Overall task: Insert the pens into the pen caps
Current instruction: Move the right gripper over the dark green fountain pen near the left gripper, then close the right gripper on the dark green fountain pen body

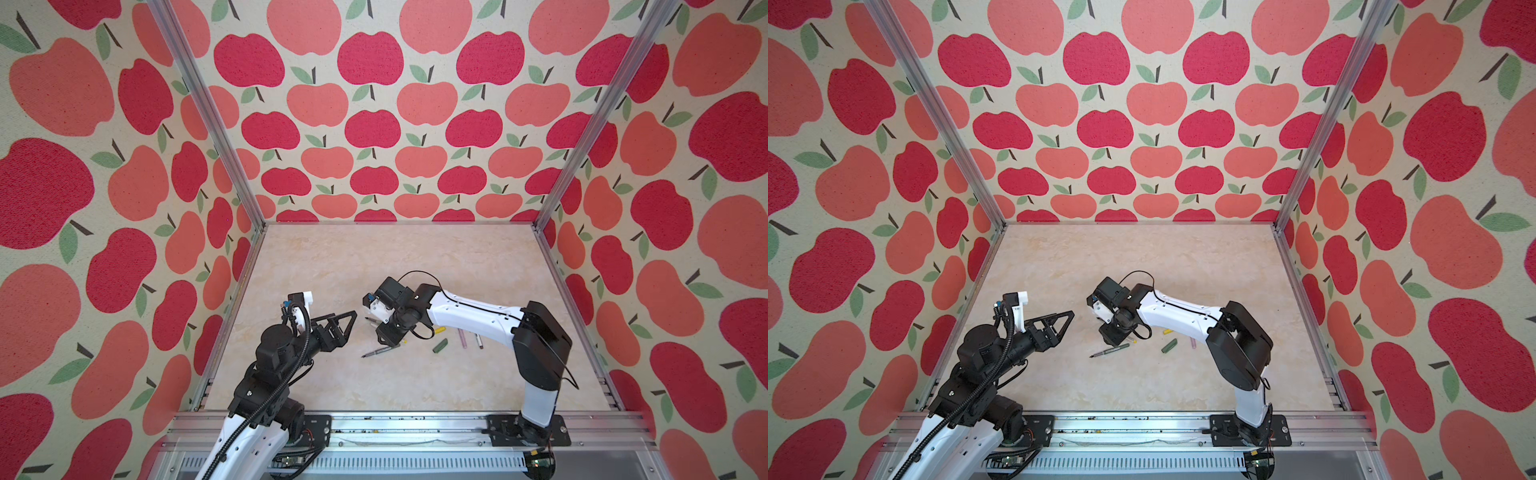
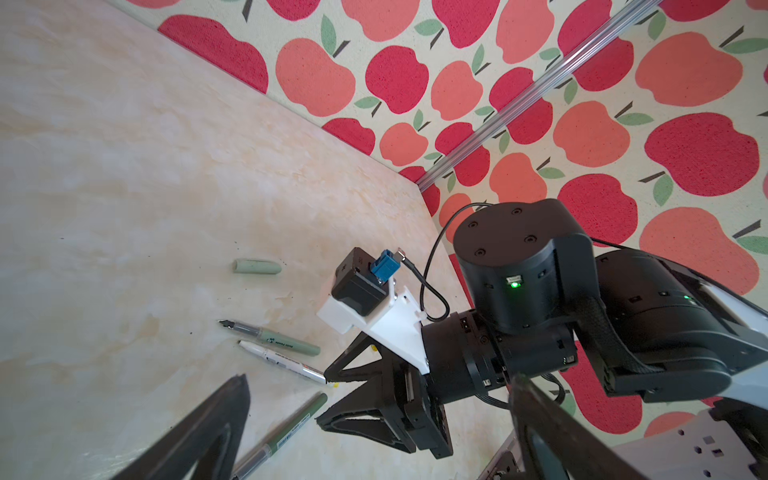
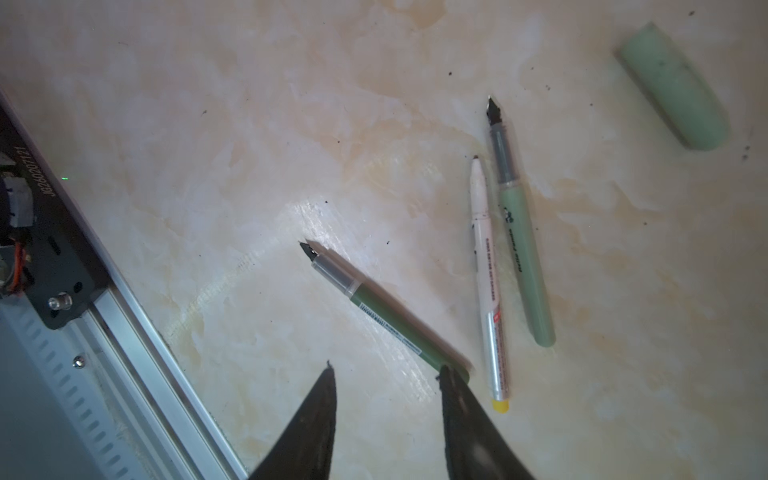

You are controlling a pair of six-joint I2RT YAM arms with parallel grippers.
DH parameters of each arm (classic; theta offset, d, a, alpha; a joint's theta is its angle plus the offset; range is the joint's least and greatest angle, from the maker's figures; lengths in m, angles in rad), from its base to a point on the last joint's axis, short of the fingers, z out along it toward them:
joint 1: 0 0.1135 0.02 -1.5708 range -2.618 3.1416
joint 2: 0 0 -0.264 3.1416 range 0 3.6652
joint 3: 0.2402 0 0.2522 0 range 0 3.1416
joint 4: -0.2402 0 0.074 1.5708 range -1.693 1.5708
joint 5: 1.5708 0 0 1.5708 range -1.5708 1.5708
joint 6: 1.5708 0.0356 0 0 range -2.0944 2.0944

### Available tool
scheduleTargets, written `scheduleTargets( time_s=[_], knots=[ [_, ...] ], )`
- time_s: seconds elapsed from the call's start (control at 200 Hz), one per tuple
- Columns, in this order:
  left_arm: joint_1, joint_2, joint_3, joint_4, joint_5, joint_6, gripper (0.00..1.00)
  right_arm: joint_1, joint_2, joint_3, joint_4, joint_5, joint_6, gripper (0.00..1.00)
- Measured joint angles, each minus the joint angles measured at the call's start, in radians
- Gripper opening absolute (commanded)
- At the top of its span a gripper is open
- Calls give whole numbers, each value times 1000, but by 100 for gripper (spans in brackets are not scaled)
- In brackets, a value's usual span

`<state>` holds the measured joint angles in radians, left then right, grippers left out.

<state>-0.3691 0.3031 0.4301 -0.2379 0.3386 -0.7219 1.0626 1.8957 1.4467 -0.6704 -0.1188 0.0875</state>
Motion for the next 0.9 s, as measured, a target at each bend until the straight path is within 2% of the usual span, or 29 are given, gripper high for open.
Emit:
scheduleTargets(
  time_s=[0.165,0.27,0.495,0.901],
  knots=[
    [2,-172,-26,-58,-59,-23,99,25,75,54,-21,1,-116,44],
    [2,-225,-36,-89,-84,-30,99,47,111,76,-43,5,-167,44],
    [2,-192,-37,-118,-96,-29,99,77,164,104,-68,30,-225,42],
    [3,-138,-37,-118,-95,-29,99,77,216,119,-82,84,-257,30]
  ],
)
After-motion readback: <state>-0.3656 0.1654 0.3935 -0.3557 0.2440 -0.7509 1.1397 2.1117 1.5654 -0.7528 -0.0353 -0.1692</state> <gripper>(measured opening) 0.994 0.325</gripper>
